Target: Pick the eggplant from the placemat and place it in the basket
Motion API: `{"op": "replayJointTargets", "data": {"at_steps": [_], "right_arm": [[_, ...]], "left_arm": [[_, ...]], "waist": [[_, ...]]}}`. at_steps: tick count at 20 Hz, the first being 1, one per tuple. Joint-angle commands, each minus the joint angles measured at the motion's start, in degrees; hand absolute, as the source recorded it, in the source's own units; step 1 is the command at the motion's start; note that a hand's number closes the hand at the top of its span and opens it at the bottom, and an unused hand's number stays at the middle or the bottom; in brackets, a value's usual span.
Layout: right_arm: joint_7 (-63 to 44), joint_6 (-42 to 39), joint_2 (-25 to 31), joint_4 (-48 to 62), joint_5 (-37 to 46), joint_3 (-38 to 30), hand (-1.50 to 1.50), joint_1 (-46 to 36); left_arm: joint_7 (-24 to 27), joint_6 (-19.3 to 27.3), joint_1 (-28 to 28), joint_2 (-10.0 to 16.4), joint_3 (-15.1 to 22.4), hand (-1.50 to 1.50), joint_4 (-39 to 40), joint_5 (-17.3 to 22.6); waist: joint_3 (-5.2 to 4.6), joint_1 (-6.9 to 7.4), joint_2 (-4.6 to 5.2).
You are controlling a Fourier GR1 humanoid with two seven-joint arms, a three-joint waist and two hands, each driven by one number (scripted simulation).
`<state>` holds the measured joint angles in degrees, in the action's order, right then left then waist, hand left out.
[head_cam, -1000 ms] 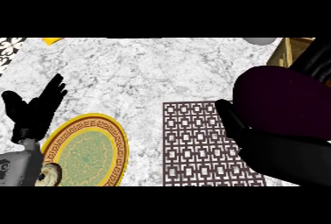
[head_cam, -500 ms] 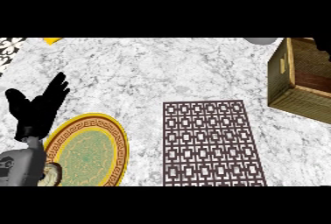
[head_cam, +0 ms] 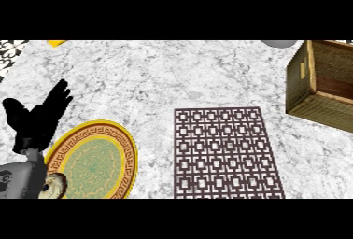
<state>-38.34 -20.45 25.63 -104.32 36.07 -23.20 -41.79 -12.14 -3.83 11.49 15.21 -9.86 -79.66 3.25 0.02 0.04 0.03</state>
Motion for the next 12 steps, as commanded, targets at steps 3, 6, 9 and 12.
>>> {"op": "replayJointTargets", "data": {"at_steps": [3, 6, 9, 12], "right_arm": [[10.15, 6.46, 1.78, 9.56, -2.19, -3.94, 1.50, 3.67], [12.72, 9.45, 1.23, 10.81, -1.93, -3.14, 1.50, 6.24], [11.41, 16.33, 2.95, 16.31, 2.02, -9.06, -1.50, 5.38], [12.74, 15.80, 2.78, 18.29, 0.79, -6.14, -1.50, 7.16]], "left_arm": [[3.23, -0.16, -0.56, -1.12, 0.36, 0.00, 2.65, -1.06], [1.00, -0.01, 1.01, -0.67, -0.51, 0.00, 2.84, -0.47], [0.39, 1.30, 0.61, -2.01, 1.44, 0.00, 0.25, -1.88], [3.48, 0.54, -1.58, -1.83, 0.88, 0.00, 0.66, -2.15]], "waist": [[-0.02, 0.13, 0.04], [-0.02, 0.10, 0.00], [0.02, 0.30, 0.15], [-0.03, 0.14, 0.00]]}}
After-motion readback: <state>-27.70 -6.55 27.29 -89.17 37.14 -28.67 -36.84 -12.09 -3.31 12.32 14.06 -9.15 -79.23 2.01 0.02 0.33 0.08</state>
